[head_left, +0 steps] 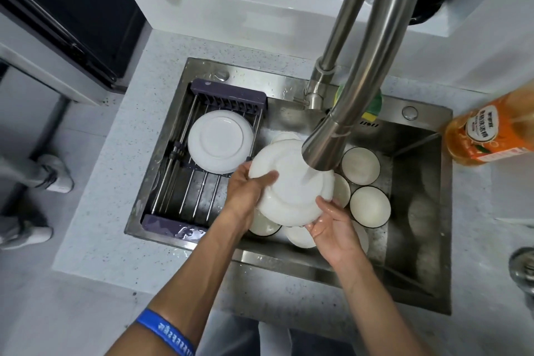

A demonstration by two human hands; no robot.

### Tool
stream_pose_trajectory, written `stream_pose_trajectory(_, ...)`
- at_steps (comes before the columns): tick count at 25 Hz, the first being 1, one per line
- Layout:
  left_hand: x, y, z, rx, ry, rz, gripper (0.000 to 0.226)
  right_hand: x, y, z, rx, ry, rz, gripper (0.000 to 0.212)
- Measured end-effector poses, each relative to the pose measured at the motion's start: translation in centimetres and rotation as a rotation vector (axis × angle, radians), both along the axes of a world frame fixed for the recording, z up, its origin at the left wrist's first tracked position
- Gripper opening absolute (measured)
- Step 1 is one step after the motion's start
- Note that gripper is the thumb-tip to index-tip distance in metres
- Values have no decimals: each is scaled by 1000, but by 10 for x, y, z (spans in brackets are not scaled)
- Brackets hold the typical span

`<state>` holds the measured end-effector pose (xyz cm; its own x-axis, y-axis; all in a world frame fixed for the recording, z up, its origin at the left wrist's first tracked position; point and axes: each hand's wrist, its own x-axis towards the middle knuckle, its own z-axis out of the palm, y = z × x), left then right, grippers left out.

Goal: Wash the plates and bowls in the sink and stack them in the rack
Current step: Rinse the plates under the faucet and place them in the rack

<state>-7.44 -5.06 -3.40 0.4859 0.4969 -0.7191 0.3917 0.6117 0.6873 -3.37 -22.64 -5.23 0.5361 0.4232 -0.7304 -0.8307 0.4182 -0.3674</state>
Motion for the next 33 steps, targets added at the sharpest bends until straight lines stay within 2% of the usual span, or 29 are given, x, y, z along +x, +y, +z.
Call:
stream_pose_trajectory(2, -9, 7, 10, 45, -18, 0, 51, -2, 16, -1, -118, 84, 51, 17)
stream_pose_trajectory(3, -15, 11, 15, 91, -40, -18, 51, -3, 27, -1, -180, 107, 98, 15)
stream_pose_trajectory(6, -39, 15, 32, 386, -94, -256, 36, -11, 51, 4, -416, -22, 375, 9)
stream_pose_trajectory(7, -48, 17, 36, 552, -95, -409, 31, -14, 57, 5, -468, -109, 423, 11)
stream_pose_trajectory(9, -64, 22, 47, 879, -90, -676, 30, -18, 62, 9, -515, -338, 386, 34)
stream_pose_trajectory(10, -70, 26, 50, 920, -96, -716, 30, -18, 63, 10, -517, -431, 366, 48)
stream_pose_trajectory(11, -74, 30, 55, 861, -108, -674, 30, -18, 62, 11, -503, -464, 360, 57)
stream_pose_trajectory(12, -76, 34, 57, 723, -119, -549, 29, -18, 61, 13, -471, -428, 369, 61)
stream_pose_trajectory(14, -80, 45, 53, 448, -107, -172, 32, -19, 65, 17, -417, -334, 446, 61)
stream_pose_trajectory(15, -82, 50, 48, 343, -75, -1, 35, -22, 72, 19, -431, -347, 498, 60)
stream_pose_trajectory(18, -90, 68, 27, 42, -43, 401, 45, -28, 111, 22, -557, -533, 555, 47)
stream_pose_trajectory(20, -92, 78, 13, -111, -77, 523, 51, -21, 143, 21, -677, -684, 670, 41)
stream_pose_trajectory(23, -85, 87, 1, -299, -128, 580, 57, 11, 181, 16, -803, -768, 909, 53)
stream_pose_trajectory(27, -53, 96, -16, -420, -129, 619, 45, 54, 209, 4, -835, -812, 951, 48)
stream_pose_trajectory(30, -30, 104, -27, -319, -59, 547, 49, 63, 220, -9, -882, -883, 870, 41)
stream_pose_trajectory(33, -17, 111, -36, -68, 123, 358, 46, 70, 227, -16, -887, -939, 813, 41)
